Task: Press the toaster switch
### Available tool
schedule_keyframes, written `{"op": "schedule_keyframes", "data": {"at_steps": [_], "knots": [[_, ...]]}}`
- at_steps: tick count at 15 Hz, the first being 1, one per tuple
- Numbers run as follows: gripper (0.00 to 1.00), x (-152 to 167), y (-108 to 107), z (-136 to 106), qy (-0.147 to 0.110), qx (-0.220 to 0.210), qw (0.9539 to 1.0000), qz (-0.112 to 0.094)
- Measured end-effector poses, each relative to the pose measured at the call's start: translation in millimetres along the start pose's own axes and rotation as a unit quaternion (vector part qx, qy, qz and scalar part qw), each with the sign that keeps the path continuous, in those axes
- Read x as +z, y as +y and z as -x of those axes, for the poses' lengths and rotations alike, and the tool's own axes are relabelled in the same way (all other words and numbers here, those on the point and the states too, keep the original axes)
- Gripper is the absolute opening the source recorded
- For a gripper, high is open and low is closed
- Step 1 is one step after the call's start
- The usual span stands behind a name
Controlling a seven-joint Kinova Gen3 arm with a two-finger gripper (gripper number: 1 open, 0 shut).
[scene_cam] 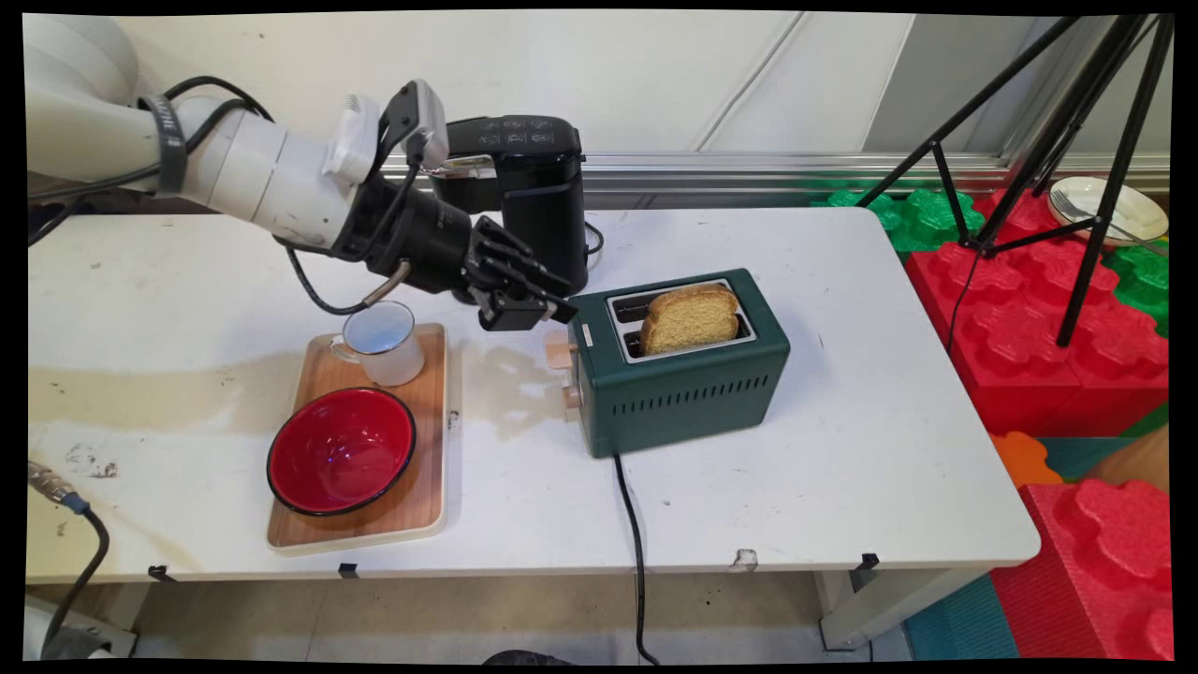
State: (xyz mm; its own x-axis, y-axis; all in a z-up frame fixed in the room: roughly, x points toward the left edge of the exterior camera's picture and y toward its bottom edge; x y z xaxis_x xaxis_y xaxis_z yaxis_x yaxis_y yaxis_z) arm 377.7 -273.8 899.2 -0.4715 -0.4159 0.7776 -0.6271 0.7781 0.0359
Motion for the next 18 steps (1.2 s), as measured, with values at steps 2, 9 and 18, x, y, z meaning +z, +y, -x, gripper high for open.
{"op": "schedule_keyframes", "data": {"at_steps": [2, 9, 18], "knots": [[0.00, -1.8, 0.7, 2.4, -0.002, -0.001, 1.0000, -0.002], [0.00, -3.8, 2.3, 10.0, -0.016, -0.008, 0.9998, -0.007], [0.00, 6.7, -1.5, 14.3, -0.031, -0.019, 0.9993, -0.007]]}}
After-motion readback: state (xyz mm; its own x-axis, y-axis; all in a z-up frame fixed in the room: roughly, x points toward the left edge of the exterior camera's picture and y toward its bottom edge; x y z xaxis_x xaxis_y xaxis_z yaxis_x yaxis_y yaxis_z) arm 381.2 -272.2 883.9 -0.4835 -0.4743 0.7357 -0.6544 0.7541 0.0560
